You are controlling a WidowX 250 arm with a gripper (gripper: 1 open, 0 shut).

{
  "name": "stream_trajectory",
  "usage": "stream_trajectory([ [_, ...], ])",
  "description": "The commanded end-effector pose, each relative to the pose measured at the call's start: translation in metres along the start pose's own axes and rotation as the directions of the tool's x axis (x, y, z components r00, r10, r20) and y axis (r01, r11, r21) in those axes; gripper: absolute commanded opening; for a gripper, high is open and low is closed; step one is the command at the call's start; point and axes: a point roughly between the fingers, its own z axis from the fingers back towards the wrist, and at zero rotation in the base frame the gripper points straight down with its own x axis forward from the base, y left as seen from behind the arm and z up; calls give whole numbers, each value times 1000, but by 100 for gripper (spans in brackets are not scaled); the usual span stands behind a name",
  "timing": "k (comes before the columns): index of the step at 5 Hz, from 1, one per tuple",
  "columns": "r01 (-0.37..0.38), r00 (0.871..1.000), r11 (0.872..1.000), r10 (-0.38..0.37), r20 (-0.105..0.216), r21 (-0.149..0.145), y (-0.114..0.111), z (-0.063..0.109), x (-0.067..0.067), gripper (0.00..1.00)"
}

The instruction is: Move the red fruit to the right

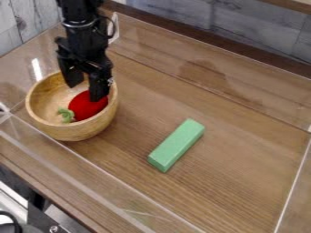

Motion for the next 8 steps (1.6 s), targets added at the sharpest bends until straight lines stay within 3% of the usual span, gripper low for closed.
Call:
stream_trajectory([
  [1, 69, 996, 997, -70, 45, 38, 14, 5, 1, 100],
  [2, 120, 991, 992, -122, 48, 39, 18, -2, -5, 100],
  [4, 0, 998, 1000, -2, 56, 28, 25, -6, -3, 100],
  [6, -47, 997, 999, 46, 54, 24, 38, -14, 16, 100],
  [8, -19, 998, 1000, 19, 57, 3, 23, -9, 20, 100],
])
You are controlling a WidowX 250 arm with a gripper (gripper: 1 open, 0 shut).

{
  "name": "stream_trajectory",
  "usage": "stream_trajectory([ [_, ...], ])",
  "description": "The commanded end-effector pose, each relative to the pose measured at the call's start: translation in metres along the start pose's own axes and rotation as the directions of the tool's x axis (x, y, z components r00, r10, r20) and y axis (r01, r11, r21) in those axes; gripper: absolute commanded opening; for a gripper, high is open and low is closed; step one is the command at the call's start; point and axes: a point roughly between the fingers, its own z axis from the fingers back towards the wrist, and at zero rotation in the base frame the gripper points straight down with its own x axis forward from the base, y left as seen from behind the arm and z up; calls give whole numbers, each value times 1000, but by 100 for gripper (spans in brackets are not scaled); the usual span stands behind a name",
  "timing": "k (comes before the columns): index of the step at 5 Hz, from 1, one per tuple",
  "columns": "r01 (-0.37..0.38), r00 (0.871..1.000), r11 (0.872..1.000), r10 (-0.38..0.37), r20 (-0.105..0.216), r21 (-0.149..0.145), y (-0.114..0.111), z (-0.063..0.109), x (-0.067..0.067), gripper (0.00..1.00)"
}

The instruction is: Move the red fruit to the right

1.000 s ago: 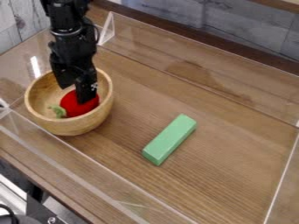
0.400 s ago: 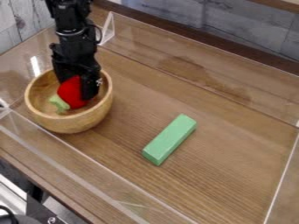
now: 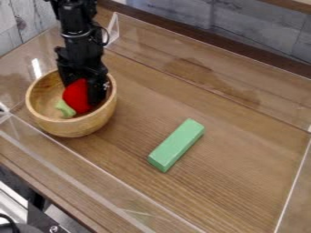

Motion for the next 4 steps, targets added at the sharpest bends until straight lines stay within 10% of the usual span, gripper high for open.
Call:
stream_trajectory([
  [1, 12, 998, 1000, -13, 58, 24, -2, 21, 10, 100],
  [2, -11, 998, 1000, 11, 57, 4, -8, 35, 13, 100],
  [3, -13, 997, 1000, 13, 72, 4, -2, 37, 16, 0],
  [4, -21, 995, 1000, 21, 101, -1, 2, 50, 21, 0],
])
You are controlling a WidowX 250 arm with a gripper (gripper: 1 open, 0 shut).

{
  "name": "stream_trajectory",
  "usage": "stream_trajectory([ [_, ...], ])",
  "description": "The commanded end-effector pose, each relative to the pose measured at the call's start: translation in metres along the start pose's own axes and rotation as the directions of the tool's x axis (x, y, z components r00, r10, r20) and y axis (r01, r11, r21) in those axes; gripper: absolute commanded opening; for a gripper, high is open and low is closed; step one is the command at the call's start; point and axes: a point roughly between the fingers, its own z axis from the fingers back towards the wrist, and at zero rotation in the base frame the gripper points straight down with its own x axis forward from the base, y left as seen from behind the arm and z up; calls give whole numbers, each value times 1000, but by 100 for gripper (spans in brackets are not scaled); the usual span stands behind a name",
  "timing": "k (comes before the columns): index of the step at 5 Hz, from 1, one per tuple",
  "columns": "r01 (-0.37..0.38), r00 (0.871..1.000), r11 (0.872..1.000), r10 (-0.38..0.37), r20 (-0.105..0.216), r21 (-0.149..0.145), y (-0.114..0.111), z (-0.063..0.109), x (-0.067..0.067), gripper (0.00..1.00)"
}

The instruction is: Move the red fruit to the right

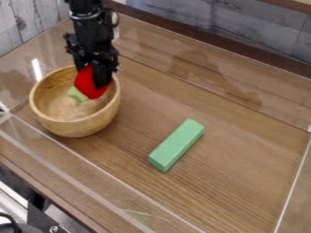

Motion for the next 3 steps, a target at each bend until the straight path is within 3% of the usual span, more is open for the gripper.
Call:
stream_trajectory([
  [1, -38, 993, 999, 34, 115, 33, -15, 49, 14, 0],
  [2, -45, 987, 999, 43, 153, 12, -53, 72, 26, 0],
  [3, -35, 987, 999, 34, 159, -2, -93, 65, 47, 0],
])
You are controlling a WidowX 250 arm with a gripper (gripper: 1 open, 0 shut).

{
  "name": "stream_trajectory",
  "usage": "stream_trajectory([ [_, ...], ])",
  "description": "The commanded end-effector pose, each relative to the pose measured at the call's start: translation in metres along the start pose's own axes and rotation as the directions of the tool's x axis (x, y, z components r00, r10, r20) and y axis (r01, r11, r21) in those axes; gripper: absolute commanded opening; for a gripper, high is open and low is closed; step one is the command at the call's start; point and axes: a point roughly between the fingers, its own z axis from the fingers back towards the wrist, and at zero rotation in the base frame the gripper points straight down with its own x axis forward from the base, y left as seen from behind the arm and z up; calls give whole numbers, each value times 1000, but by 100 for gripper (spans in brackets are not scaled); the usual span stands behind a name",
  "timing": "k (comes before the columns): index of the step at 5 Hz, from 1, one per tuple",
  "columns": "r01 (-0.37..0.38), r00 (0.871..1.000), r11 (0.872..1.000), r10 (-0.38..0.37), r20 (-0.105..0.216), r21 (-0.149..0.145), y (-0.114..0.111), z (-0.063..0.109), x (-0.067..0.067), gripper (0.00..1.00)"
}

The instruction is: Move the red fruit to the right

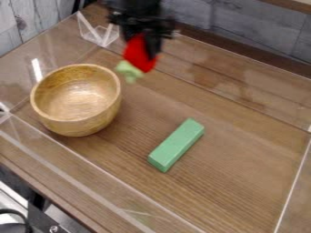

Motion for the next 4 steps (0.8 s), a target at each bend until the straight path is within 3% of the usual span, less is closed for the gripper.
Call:
stream_trajectory([
  [1, -9, 998, 1000, 8, 58, 15, -37, 1, 24, 0],
  [3, -4, 999, 999, 3, 33, 38, -109, -47, 23, 0],
  [4, 44, 999, 998, -45, 26, 49, -124, -67, 18, 0],
])
